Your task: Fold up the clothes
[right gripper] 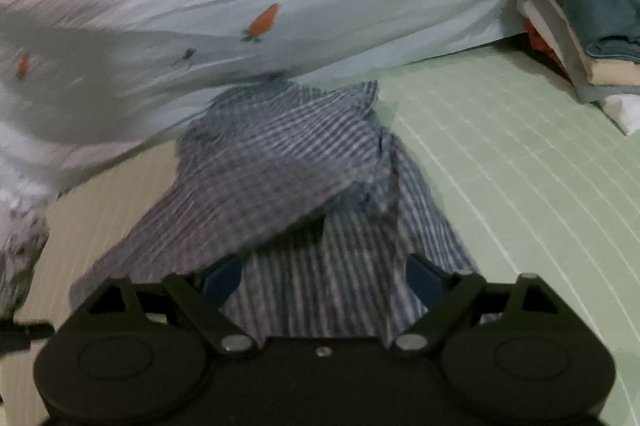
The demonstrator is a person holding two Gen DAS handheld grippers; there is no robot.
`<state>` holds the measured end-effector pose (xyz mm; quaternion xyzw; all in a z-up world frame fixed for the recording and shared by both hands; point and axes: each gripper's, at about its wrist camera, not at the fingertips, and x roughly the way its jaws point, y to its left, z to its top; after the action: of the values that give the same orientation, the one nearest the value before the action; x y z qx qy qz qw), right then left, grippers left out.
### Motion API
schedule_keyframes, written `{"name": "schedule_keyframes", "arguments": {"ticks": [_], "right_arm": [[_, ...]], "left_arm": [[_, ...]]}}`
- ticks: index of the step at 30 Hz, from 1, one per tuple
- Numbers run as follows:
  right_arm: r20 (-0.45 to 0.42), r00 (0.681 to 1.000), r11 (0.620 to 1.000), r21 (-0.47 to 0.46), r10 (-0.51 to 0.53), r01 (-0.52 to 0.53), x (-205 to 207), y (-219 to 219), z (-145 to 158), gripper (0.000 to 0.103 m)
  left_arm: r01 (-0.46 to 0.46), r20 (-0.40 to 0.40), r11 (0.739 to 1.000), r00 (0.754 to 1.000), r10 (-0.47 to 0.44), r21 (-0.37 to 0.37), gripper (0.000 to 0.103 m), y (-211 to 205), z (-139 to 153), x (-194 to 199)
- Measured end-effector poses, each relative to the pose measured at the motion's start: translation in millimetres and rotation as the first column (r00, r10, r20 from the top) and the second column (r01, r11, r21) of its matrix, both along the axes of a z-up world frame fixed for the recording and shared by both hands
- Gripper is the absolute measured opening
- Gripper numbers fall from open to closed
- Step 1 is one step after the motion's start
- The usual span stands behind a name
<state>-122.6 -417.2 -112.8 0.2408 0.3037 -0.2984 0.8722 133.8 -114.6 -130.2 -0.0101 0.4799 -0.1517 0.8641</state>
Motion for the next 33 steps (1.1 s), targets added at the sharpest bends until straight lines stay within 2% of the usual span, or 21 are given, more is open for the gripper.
{"name": "schedule_keyframes", "arguments": {"ticks": [5, 10, 12, 15, 17, 18, 19, 20, 21, 25, 27, 29, 33], "right_arm": [[0.028, 0.998, 0.992, 0.118, -0.055, 0.052, 34.1, -42.4, -9.0, 0.076], [0.02, 0.996, 0.965, 0.247, -0.091, 0.083, 64.9, -68.3, -28.6, 0.067], [0.009, 0.994, 0.956, 0.275, -0.106, 0.099, 70.7, -71.8, -36.9, 0.062], [-0.009, 0.99, 0.955, 0.264, -0.139, 0.137, 75.2, -73.8, -43.0, 0.052], [0.0, 0.988, 0.955, 0.258, -0.152, 0.147, 76.1, -74.3, -43.4, 0.044], [0.011, 0.988, 0.955, 0.26, -0.155, 0.146, 76.5, -74.9, -43.2, 0.034], [0.03, 0.989, 0.956, 0.261, -0.143, 0.131, 76.8, -76.0, -41.9, 0.028], [0.037, 0.989, 0.959, 0.255, -0.141, 0.127, 77.3, -76.0, -40.2, 0.017], [0.038, 0.99, 0.962, 0.243, -0.139, 0.126, 78.1, -76.2, -38.0, 0.008], [0.118, 0.983, 0.964, 0.242, -0.139, 0.107, 76.0, -77.8, -23.0, 0.002], [0.186, 0.973, 0.966, 0.243, -0.138, 0.09, 73.3, -75.5, -9.4, 0.002], [0.258, 0.957, 0.966, 0.248, -0.134, 0.068, 70.9, -72.0, 5.9, 0.002], [0.349, 0.93, 0.961, 0.278, -0.112, 0.011, 74.5, -63.5, 22.2, 0.002]], "left_arm": [[-0.016, -0.045, 1.0, 0.999, 0.017, 0.012, 0.083, -8.5, -12.7, 35.2], [-0.013, -0.095, 1.0, 0.995, 0.015, 0.025, 0.068, -13.0, -29.4, 58.3], [-0.009, -0.108, 1.0, 0.994, 0.011, 0.022, 0.063, -14.1, -33.4, 62.3], [-0.003, -0.112, 1.0, 0.994, 0.005, 0.025, 0.057, -16.6, -36.7, 64.9], [-0.001, -0.104, 1.0, 0.995, 0.004, 0.027, 0.049, -17.5, -36.1, 65.1], [0.0, -0.099, 1.0, 0.995, 0.003, 0.027, 0.042, -17.9, -36.1, 65.4], [0.0, -0.093, 1.0, 0.996, 0.003, 0.026, 0.032, -18.4, -36.2, 65.8], [-0.006, -0.087, 1.0, 0.996, 0.008, 0.017, 0.024, -17.2, -35.4, 66.8], [-0.016, -0.082, 1.0, 0.997, 0.016, 0.002, 0.005, -15.1, -33.9, 68.2], [-0.053, -0.062, 0.997, 0.997, 0.049, -0.056, 0.002, -6.6, -28.1, 73.8], [-0.068, -0.008, 0.994, 0.998, 0.068, -0.083, 0.002, -0.7, -10.0, 74.9], [-0.087, 0.087, 0.987, 0.991, 0.099, -0.134, 0.002, 9.7, 22.7, 73.7], [-0.142, 0.257, 0.973, 0.948, 0.186, -0.181, 0.002, 30.4, 71.6, 69.7]]}}
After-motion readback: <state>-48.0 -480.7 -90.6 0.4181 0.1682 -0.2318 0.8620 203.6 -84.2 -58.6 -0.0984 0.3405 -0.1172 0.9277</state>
